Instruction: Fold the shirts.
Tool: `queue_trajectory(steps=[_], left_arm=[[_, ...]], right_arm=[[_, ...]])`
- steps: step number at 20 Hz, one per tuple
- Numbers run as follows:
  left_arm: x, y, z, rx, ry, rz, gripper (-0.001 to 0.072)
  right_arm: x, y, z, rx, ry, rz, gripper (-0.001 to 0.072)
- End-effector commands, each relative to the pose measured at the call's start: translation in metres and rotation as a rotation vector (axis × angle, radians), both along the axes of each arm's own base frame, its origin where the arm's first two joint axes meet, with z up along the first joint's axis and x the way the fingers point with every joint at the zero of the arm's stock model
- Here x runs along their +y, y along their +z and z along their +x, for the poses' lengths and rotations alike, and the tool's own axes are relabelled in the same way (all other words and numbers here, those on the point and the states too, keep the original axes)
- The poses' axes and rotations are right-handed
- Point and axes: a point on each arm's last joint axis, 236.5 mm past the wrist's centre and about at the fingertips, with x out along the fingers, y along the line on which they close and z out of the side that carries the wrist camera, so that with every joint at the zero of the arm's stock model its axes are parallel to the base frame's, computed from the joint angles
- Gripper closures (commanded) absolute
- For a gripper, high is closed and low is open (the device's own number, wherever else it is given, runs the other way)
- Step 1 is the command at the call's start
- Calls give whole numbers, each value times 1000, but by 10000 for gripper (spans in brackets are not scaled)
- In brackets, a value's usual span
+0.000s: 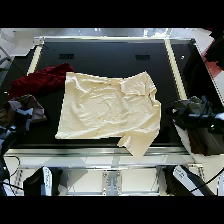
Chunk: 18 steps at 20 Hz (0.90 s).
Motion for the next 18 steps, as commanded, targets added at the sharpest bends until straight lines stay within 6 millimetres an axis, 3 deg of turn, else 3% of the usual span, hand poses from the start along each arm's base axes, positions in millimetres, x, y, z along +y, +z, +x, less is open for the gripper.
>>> queue_trajectory(steps=[1, 5, 11, 16, 17, 18], left_arm=[[-8, -11, -5, -13, 26, -73, 16], [-8, -11, -5, -12, 26, -73, 16], [-11, -9, -4, -21, 24, -89, 16], [-16, -12, -5, -7, 7, -100, 16], [-20, -15, -7, 6, -8, -110, 16], [-27, -19, -10, 31, -33, -119, 16]], right_arm=[[34, -48, -36, 97, -63, 124, 221], [43, -70, -47, 136, -62, 99, 221], [50, -81, -39, 125, -37, 42, 223], [66, -88, -17, 108, -87, 85, 257], [71, -88, -13, 94, -84, 91, 347], [75, -85, -8, 78, -87, 103, 521]])
